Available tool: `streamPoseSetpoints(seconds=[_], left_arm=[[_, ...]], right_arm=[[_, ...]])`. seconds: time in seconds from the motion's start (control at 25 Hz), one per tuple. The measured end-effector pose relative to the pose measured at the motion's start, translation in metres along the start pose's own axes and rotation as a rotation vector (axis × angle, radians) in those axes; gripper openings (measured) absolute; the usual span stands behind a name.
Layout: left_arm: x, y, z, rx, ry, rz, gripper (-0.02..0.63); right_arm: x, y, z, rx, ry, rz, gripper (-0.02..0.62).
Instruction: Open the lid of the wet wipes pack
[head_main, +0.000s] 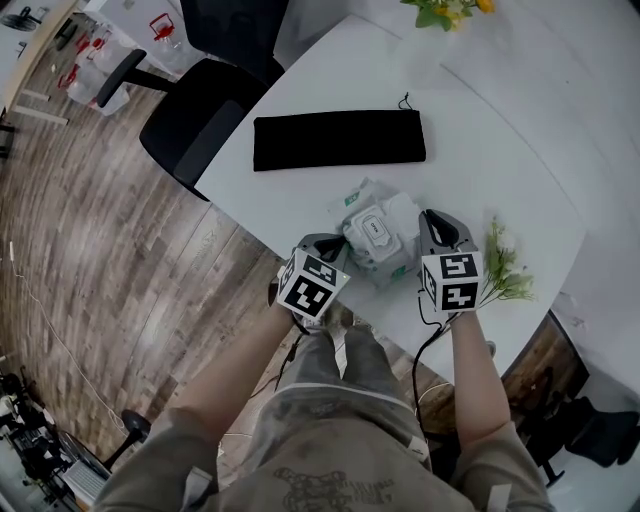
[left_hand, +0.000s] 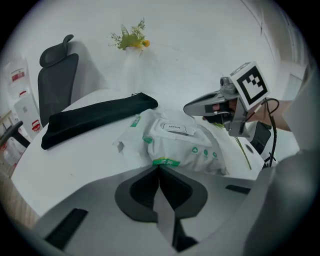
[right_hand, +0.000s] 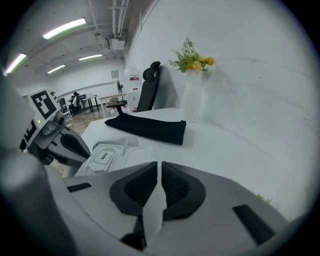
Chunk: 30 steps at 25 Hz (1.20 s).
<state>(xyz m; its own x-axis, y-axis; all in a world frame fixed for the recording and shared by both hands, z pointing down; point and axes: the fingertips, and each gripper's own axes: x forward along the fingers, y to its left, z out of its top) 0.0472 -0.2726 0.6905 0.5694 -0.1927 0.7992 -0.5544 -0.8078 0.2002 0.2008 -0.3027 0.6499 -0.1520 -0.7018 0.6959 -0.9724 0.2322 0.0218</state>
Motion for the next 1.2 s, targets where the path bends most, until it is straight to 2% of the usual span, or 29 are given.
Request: streamPoseSetpoints(seconds=[0.24, 0.36, 0.44, 0.72, 0.96, 1.2], left_arm=[[-0.002, 0.003, -0.005, -0.026, 0.006, 0.020, 0.020], [-0.015, 0.008, -0.003, -0.018, -0.008, 0.053, 0.020], [-0.030, 0.012, 0.007, -0.014, -0.041, 0.072, 0.020], [-0.094, 0.007, 0.058, 0.019, -0.192, 0.090, 0.020], [-0.166, -0.013, 0.110, 0.067, -0.361, 0.112, 0.020], [-0.221, -0.036, 0.137, 0.137, -0.454, 0.116, 0.020]], right_arm=[[0.015, 0.005, -0.013, 0.049, 0.033, 0.046, 0.046], [0.004, 0.007, 0.004, 0.160, -0.031, 0.095, 0.048], [-0.010, 0.008, 0.021, 0.188, -0.074, 0.111, 0.048], [-0.082, 0.017, 0.090, 0.166, -0.233, 0.114, 0.046], [-0.160, 0.031, 0.140, 0.138, -0.365, 0.126, 0.046], [-0.236, 0.056, 0.178, 0.101, -0.493, 0.138, 0.046]])
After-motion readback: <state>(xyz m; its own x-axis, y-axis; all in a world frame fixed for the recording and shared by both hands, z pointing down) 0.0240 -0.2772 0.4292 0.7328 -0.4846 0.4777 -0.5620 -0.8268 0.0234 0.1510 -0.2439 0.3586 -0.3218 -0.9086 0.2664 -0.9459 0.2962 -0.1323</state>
